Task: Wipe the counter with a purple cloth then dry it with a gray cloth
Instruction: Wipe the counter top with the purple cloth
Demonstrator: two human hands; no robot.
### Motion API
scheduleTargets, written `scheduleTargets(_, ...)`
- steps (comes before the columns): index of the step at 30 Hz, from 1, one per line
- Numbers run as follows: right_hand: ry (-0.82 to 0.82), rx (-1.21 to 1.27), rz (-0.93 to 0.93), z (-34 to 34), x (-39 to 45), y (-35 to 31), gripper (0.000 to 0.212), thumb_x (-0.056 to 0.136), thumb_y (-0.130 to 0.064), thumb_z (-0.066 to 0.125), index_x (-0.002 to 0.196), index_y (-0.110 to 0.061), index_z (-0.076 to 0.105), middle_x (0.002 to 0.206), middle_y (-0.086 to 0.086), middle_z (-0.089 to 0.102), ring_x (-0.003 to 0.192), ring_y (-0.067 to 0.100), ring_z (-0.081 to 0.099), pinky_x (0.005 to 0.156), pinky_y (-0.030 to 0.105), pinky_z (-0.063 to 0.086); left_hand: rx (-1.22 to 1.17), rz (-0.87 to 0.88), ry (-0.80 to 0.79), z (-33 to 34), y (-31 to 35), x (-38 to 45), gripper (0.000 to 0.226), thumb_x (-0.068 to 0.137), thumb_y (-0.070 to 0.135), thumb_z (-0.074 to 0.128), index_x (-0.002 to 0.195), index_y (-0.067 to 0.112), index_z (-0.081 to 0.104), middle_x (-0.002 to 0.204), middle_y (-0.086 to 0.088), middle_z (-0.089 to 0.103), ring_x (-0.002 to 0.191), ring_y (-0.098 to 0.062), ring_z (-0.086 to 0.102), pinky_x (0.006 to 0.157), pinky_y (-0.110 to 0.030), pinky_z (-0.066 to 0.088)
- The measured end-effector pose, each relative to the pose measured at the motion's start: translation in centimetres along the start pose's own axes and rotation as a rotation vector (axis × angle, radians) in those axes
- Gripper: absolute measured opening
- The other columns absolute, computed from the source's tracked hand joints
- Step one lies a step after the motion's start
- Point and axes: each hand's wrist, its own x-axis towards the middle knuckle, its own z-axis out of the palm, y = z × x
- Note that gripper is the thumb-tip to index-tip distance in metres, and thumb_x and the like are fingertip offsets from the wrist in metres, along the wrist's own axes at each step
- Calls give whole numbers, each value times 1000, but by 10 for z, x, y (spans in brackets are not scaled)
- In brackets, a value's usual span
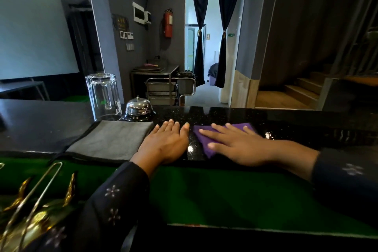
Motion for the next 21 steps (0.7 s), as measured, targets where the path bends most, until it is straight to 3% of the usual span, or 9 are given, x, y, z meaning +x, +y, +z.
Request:
scheduleTargets(5, 9, 58, 198, -13, -6, 41, 54, 94, -65, 15, 145, -54, 0, 161, -10, -5, 148, 25, -2, 114, 58, -2, -51, -58, 36, 5, 1, 3, 63, 97, 46, 2, 152, 16, 7, 160, -5, 1, 147, -16, -2, 118, -37, -3)
scheduleTargets(9, 39, 100, 295, -17, 41, 18, 59, 94, -66, 14, 149, -47, 3, 162, -2, -5, 147, 35, -7, 112, 63, -7, -34, -47, 24, 3, 1, 2, 61, 98, 43, 1, 152, 17, 7, 160, -5, 1, 147, -18, -2, 118, -38, -2)
scheduleTargets(13, 36, 42, 126, -6, 36, -27, 58, 93, -67, 15, 148, -51, 1, 162, -5, -6, 147, 32, -7, 112, 61, -7, 16, -37, 3, 1, 1, -1, 57, 100, 37, 3, 152, 15, 4, 160, -6, 1, 147, -19, -1, 117, -39, -1)
scheduleTargets(16, 27, 18, -24, 3, -5, -21, 55, 93, -67, 16, 144, -56, -1, 161, -12, -7, 148, 24, -6, 115, 57, -6, 44, -23, -11, 0, 3, -1, 53, 101, 33, 3, 152, 18, 0, 160, -6, 0, 147, -21, -3, 117, -39, -1)
scheduleTargets(21, 35, 64, 138, -9, 7, 5, 56, 92, -67, 16, 145, -55, 3, 162, -9, -4, 148, 27, -4, 114, 60, -5, -29, -79, 17, 2, 5, 1, 59, 99, 42, 4, 152, 17, 8, 160, -4, 2, 147, -17, -1, 118, -37, -2)
